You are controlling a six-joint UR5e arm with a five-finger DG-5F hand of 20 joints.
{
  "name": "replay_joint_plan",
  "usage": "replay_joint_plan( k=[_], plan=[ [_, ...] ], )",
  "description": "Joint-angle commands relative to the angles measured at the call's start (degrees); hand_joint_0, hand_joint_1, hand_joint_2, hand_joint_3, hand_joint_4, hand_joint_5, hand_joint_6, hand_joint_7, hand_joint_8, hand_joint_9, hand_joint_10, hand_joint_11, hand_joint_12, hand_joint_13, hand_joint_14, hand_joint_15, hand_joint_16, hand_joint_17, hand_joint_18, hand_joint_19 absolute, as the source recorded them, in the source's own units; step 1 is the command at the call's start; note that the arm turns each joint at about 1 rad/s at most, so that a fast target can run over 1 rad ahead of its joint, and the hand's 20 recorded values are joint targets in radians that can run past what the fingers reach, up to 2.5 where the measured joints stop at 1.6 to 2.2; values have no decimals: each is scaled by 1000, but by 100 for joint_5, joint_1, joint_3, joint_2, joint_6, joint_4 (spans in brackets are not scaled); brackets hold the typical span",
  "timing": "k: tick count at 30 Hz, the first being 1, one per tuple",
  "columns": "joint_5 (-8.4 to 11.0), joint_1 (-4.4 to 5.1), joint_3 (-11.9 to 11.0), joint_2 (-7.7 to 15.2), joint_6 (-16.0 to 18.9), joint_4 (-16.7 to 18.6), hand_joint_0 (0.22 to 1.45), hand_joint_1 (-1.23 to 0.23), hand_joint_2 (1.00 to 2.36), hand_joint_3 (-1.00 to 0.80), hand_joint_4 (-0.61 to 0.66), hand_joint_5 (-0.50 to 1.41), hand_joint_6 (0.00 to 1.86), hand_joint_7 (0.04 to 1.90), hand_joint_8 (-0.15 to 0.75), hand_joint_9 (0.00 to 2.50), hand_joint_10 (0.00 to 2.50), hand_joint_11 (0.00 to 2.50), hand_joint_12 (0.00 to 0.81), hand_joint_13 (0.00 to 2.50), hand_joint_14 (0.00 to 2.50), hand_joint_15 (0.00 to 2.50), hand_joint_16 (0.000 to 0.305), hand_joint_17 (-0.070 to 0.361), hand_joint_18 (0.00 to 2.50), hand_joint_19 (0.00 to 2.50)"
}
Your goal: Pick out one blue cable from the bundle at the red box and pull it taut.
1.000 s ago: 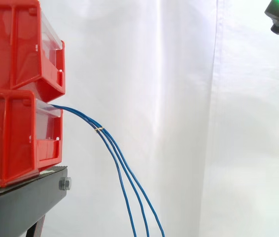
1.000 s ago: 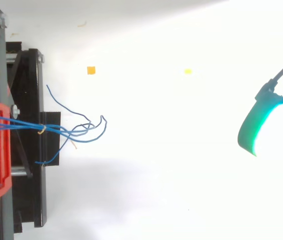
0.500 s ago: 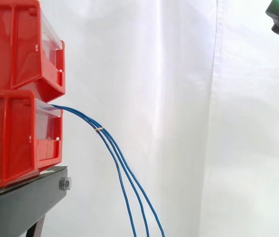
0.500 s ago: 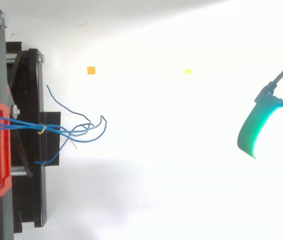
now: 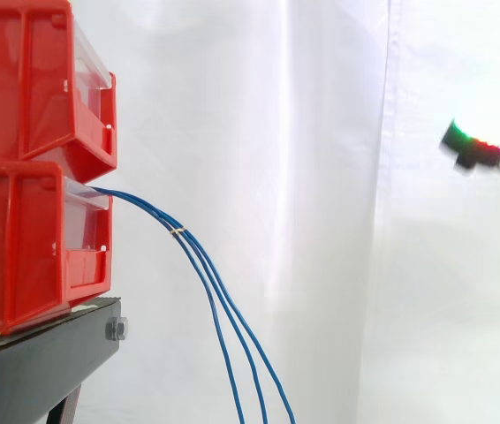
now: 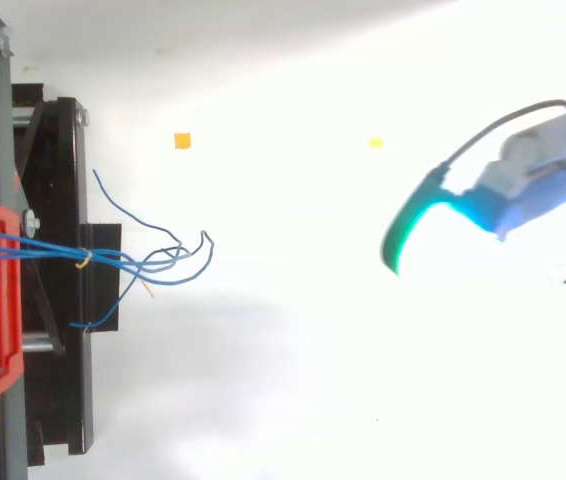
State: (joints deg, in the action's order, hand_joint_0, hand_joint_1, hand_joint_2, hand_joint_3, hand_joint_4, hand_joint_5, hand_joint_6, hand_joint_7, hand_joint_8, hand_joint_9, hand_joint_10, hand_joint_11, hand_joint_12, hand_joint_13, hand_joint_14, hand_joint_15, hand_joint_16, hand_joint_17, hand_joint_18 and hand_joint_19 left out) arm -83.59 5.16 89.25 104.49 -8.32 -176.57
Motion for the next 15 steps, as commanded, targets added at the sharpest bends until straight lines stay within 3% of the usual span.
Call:
replay_joint_plan(
  k=[1,5,9,11,12,13,15],
  plan=[
    [256,3,4,344,-20,395,502,-567,1002,-474,96,-211,501,641,205,595,12,320,273,561,13,345,39,89,389,497],
    [493,29,4,564,-20,729,498,-586,1002,-481,97,-211,501,642,206,592,12,318,273,557,12,346,40,89,392,496],
    [625,47,4,854,-29,1380,494,-599,1001,-490,100,-212,502,644,207,589,12,320,276,550,13,352,40,90,394,495],
    [713,73,4,871,-90,1608,493,-602,1000,-489,99,-211,502,644,205,590,14,329,276,550,13,348,40,90,394,493],
    [862,82,4,871,-205,1723,492,-603,1001,-489,102,-211,501,644,208,591,12,329,276,549,15,346,40,90,394,493],
    [862,82,4,871,-205,1723,493,-603,1001,-493,104,-210,501,644,207,591,12,322,277,547,12,341,40,90,393,495],
    [1099,91,4,871,-389,1775,491,-602,1001,-488,111,-210,501,646,208,593,12,323,278,543,12,340,40,91,394,485]
  ],
)
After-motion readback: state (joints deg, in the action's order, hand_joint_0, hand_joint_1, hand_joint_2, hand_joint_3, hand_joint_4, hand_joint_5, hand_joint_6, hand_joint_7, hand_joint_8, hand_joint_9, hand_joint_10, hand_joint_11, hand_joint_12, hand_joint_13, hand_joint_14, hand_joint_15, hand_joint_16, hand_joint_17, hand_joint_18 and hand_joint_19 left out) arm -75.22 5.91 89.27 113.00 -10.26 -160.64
